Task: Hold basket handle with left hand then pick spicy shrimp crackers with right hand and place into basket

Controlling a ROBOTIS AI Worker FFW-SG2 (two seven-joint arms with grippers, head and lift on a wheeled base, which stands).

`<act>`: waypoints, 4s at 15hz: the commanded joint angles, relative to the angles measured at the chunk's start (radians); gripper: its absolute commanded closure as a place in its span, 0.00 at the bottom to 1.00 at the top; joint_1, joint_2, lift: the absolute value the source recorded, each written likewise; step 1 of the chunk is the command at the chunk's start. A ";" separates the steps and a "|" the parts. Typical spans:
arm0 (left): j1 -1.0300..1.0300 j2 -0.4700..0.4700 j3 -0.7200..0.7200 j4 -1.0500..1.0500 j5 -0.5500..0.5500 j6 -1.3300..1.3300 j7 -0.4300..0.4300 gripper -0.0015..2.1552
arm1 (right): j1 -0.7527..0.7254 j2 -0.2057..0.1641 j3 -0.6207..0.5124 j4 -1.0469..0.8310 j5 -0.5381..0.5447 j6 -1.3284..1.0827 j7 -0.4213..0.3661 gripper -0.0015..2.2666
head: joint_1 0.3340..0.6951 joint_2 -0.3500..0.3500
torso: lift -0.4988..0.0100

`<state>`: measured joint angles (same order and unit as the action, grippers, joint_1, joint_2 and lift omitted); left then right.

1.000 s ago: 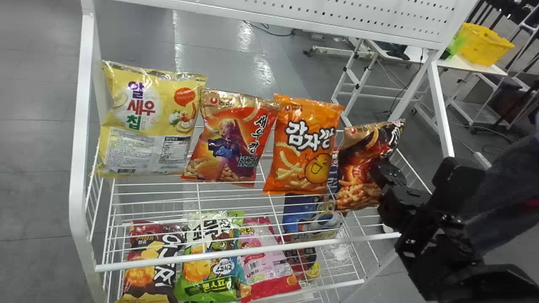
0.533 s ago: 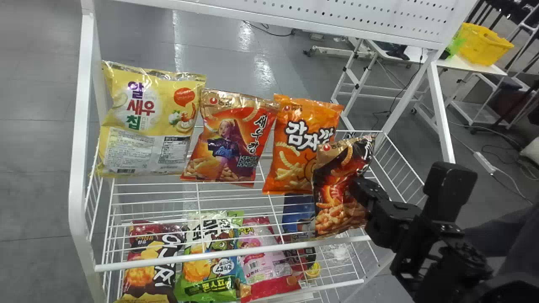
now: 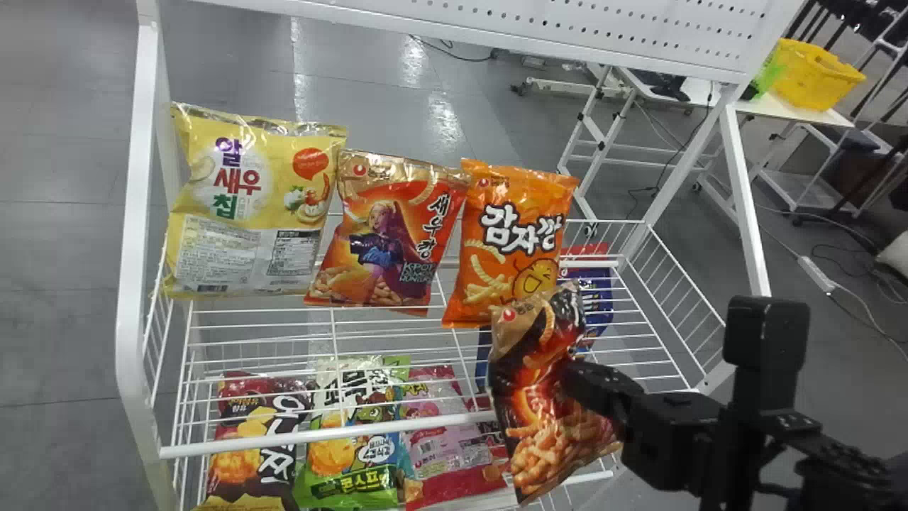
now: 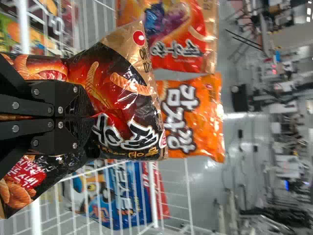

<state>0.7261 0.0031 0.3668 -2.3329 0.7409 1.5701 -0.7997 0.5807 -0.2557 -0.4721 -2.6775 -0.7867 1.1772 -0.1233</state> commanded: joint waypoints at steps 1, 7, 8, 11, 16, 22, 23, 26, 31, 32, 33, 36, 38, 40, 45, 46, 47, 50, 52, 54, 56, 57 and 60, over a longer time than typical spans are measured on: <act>-0.005 -0.006 0.000 0.001 0.000 0.001 0.002 0.88 | 0.002 0.001 -0.013 -0.027 -0.039 0.077 0.024 0.76 | 1.00 0.00 | 0.91; -0.019 -0.006 -0.006 0.006 0.000 0.001 0.020 0.88 | 0.004 0.001 0.026 -0.101 -0.131 0.316 0.051 0.76 | 1.00 0.00 | 0.91; -0.020 -0.006 -0.006 0.006 -0.002 0.001 0.022 0.88 | 0.005 -0.001 0.047 -0.110 -0.135 0.350 0.051 0.76 | 1.00 0.00 | 0.91; -0.023 -0.006 -0.003 0.009 -0.002 0.001 0.024 0.88 | 0.008 -0.001 0.105 -0.117 -0.132 0.395 0.064 0.76 | 1.00 0.01 | 0.91; -0.031 -0.006 -0.006 0.021 -0.003 0.001 0.025 0.88 | 0.033 -0.004 0.190 -0.119 -0.109 0.395 0.090 0.76 | 1.00 0.14 | 0.91; -0.040 -0.006 -0.009 0.029 -0.006 0.001 0.025 0.88 | 0.064 -0.031 0.345 -0.094 0.040 0.395 0.091 0.76 | 1.00 0.22 | 0.91; -0.040 -0.006 -0.009 0.029 -0.005 0.001 0.025 0.88 | 0.064 -0.042 0.372 -0.088 0.060 0.395 0.091 0.76 | 1.00 0.23 | 0.91; -0.042 -0.006 -0.012 0.030 -0.006 0.001 0.024 0.88 | 0.060 -0.070 0.478 -0.050 0.152 0.395 0.091 0.76 | 1.00 0.25 | 0.91; -0.039 -0.006 -0.019 0.034 -0.009 0.001 0.020 0.88 | 0.050 -0.088 0.639 0.031 0.239 0.393 0.087 0.76 | 1.00 0.31 | 0.91; -0.039 -0.006 -0.022 0.034 -0.009 0.001 0.020 0.88 | 0.050 -0.088 0.665 0.037 0.256 0.365 0.085 0.76 | 1.00 0.33 | 0.91; -0.037 -0.006 -0.025 0.034 -0.011 0.001 0.020 0.88 | 0.048 -0.088 0.688 0.044 0.276 0.328 0.083 0.76 | 1.00 0.35 | 0.91; -0.037 -0.006 -0.039 0.034 -0.014 0.001 0.020 0.88 | 0.036 -0.083 0.753 0.091 0.308 0.215 0.074 0.76 | 1.00 0.47 | 0.91; -0.036 -0.006 -0.046 0.034 -0.017 0.001 0.020 0.88 | 0.028 -0.080 0.800 0.117 0.339 0.154 0.073 0.76 | 1.00 0.53 | 0.91; -0.036 -0.006 -0.052 0.034 -0.020 0.001 0.024 0.88 | 0.010 -0.076 0.836 0.134 0.362 0.144 0.068 0.76 | 1.00 0.62 | 0.91; -0.042 -0.006 -0.072 0.032 -0.021 0.001 0.028 0.88 | -0.018 -0.076 0.931 0.199 0.428 0.135 0.054 0.76 | 1.00 0.71 | 0.91; -0.042 -0.006 -0.077 0.032 -0.021 0.001 0.028 0.88 | -0.018 -0.076 0.937 0.208 0.429 0.129 0.054 0.76 | 1.00 0.72 | 0.91; -0.042 -0.006 -0.080 0.029 -0.023 0.001 0.028 0.88 | -0.016 -0.077 0.943 0.211 0.429 0.132 0.054 0.76 | 1.00 0.72 | 0.91; -0.036 -0.006 -0.080 0.020 -0.023 0.001 0.027 0.88 | -0.009 -0.077 0.946 0.223 0.435 0.086 0.054 0.76 | 1.00 0.74 | 0.91; -0.034 -0.006 -0.085 0.020 -0.025 0.001 0.028 0.88 | -0.015 -0.077 0.958 0.248 0.463 0.022 0.054 0.75 | 1.00 0.75 | 0.91; -0.033 -0.006 -0.091 0.020 -0.026 0.001 0.027 0.88 | -0.019 -0.077 0.960 0.266 0.477 0.012 0.054 0.17 | 1.00 0.76 | 0.91; -0.033 -0.006 -0.089 0.020 -0.026 0.001 0.027 0.88 | -0.005 -0.085 0.958 0.261 0.506 0.012 0.042 0.00 | 1.00 0.74 | 0.91; -0.034 -0.006 -0.086 0.020 -0.026 0.001 0.024 0.88 | 0.008 -0.089 0.940 0.254 0.508 0.012 0.042 0.00 | 1.00 0.70 | 0.91; -0.036 -0.006 -0.083 0.021 -0.025 0.001 0.017 0.88 | 0.051 -0.096 0.848 0.234 0.495 -0.037 0.048 0.01 | 1.00 0.59 | 0.91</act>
<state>0.6908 0.0031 0.2826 -2.3125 0.7160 1.5701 -0.7806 0.6117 -0.3493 0.4198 -2.4352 -0.2816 1.1624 -0.0771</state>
